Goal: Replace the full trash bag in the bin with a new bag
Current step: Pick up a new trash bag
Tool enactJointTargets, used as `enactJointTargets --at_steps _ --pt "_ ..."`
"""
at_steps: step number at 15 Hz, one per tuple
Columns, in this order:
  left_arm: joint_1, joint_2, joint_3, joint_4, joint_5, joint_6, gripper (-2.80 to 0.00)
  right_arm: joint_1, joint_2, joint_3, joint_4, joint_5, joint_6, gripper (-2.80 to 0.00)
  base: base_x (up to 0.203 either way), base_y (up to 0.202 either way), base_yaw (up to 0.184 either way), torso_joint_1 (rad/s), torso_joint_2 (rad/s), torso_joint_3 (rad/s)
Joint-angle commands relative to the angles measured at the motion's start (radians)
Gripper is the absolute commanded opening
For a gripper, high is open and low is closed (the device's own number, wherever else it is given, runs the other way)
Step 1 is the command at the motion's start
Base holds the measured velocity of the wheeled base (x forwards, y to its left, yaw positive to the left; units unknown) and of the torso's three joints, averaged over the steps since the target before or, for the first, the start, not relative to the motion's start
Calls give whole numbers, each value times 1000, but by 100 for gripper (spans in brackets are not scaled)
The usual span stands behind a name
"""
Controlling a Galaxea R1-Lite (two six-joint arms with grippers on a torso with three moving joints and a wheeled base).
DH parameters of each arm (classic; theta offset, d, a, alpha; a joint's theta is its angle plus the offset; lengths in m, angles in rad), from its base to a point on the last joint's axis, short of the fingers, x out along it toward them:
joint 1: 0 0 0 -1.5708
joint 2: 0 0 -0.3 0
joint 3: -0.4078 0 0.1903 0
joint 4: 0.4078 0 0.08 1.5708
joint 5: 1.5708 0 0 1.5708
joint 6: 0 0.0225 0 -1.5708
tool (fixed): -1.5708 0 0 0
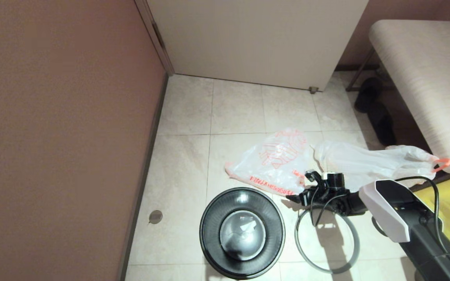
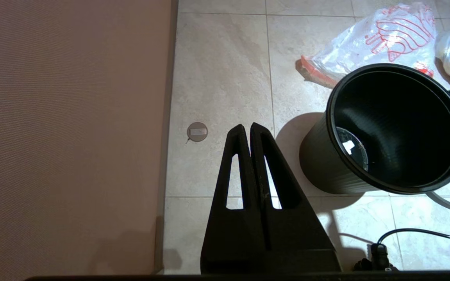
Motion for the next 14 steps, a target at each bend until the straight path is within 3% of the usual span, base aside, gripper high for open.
enactJointTargets --at_steps 1,5,6,14 --pt "0 1 0 0 1 -1 -280 14 48 -4 -65 39 -6 0 0 0 0 0 0 0" --pt "0 1 0 0 1 -1 -280 43 69 -13 -60 52 -77 0 0 0 0 0 0 0" --pt "0 1 0 0 1 -1 -280 54 69 -15 -54 52 -76 -280 0 0 0 0 0 0" --pt "0 1 0 0 1 -1 -280 99 67 -16 -58 46 -73 -280 0 0 0 0 0 0"
